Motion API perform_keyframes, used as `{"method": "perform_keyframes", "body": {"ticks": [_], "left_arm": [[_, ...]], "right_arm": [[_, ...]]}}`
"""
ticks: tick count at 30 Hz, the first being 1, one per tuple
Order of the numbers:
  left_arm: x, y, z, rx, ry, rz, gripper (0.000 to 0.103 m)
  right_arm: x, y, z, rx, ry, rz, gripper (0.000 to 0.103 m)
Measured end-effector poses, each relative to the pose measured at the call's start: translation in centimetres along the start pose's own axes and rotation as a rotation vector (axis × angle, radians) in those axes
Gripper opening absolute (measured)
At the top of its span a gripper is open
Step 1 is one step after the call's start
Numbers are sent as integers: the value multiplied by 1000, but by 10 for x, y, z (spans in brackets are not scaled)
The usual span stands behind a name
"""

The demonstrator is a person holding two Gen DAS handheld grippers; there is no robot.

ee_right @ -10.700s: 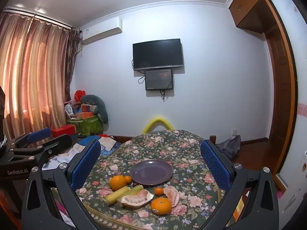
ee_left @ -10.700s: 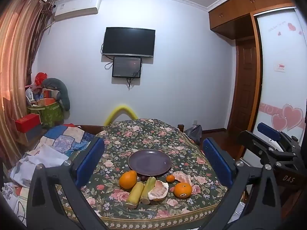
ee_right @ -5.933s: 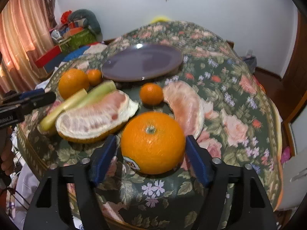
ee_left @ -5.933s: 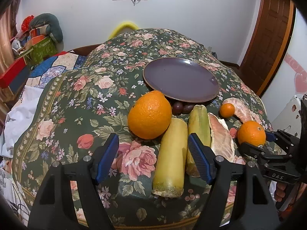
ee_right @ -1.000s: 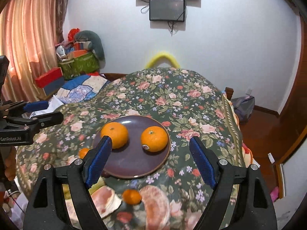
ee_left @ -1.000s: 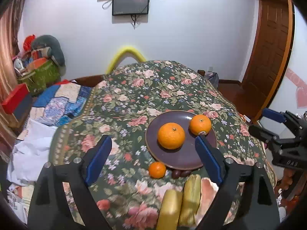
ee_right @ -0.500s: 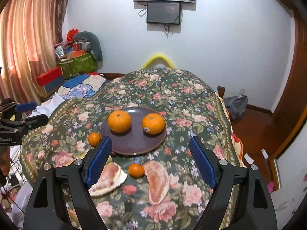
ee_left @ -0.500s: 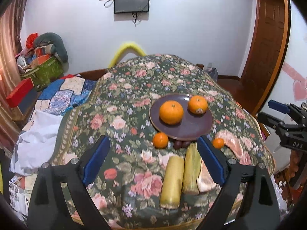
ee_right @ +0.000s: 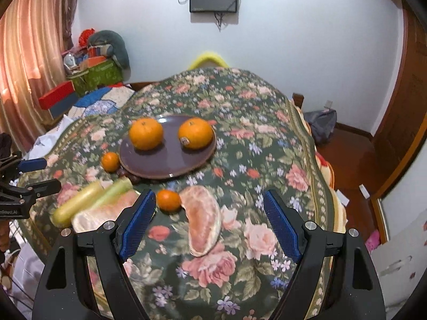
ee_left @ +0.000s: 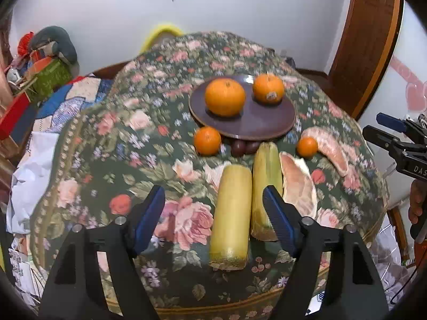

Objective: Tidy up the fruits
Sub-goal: 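Grasp the yellow-green cylinder with the left tool while the right tool approaches a pomelo segment, then lift the cylinder upright with the left tool while the right tool lifts the pomelo segment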

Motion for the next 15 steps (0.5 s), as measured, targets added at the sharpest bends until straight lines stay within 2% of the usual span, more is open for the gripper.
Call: {"method": "perform_keyframes", "body": {"ticks": [2,7,15], "left_arm": [[1,-5,-8,-24,-5,1,68],[2,-15,-26,-72,-17,-2,62],[-2,-11,-42,-64,-22,39,62]], "right_arm": [[2,-6,-6,-17,-3,1,81],[6,-20,-20,-55,-2,6,81],[8,-37,-48,-117,14,6,79]]}}
Point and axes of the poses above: each gripper's, at about its wrist camera, not at the fingertips, and z roughly against the way its jaws point, x to its right, y to its top, the point moved 8 cm from there along -z, roughly the way its jaws point, and after that the axes turned 3 degrees about x, right-handed, at the moved point
